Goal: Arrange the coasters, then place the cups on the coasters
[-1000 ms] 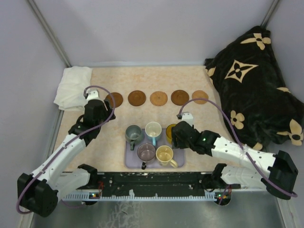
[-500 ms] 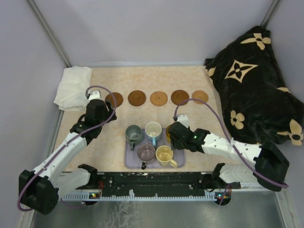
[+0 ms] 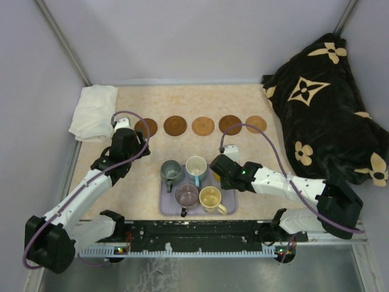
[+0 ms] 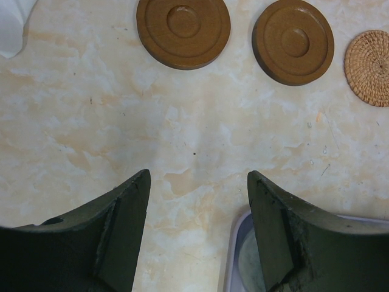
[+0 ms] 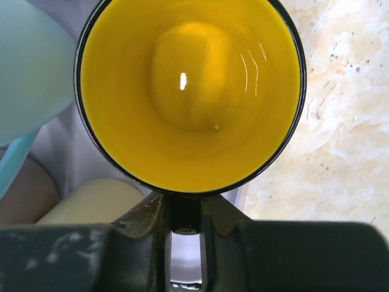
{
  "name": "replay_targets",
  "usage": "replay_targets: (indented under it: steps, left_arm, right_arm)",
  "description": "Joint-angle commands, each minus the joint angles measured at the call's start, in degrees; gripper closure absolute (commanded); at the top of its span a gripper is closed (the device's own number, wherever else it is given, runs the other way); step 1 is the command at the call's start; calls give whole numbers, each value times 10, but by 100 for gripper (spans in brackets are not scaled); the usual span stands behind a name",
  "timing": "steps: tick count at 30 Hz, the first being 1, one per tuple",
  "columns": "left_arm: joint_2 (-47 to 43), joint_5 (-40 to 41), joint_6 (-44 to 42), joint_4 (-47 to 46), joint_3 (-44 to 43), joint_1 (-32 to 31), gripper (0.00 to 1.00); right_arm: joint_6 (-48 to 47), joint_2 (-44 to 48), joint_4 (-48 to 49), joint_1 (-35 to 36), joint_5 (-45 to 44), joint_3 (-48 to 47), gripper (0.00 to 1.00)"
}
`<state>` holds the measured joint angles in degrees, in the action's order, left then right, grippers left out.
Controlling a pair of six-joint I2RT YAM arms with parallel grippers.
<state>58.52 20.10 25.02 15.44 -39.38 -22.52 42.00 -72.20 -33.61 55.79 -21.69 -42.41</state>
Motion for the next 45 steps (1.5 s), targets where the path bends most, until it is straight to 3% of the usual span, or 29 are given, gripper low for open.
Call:
replay_targets:
  steps: [1,2,11,29,33,38,45]
  left_arm:
    - [-6,-3,7,-12,5,-3,29]
    - [-5,-4,6,-12,5,-3,29]
    - [-7,-7,14,-13,9,-3,29]
    - [-15,-5,14,-16,11,-3,29]
    - [-16,-4,13,-16,11,-3,29]
    - [-13,-10,14,-18,12,-3,29]
    - [-2,-21,19,-23,11,-2,29]
  right_arm:
    - [18,-5,2,7,-33,-19,94]
    - [21,-6,-1,7,-37,-19,100]
    - [26,-13,-14,6,-91,-48,100]
    - [-135,-17,70,-4,-275,-136,100]
    - [-170,-10,116,-52,-261,-132,100]
    - [-221,-10,199,-168,-191,-131,100]
    - [-277,-83,258,-296,-120,-195,100]
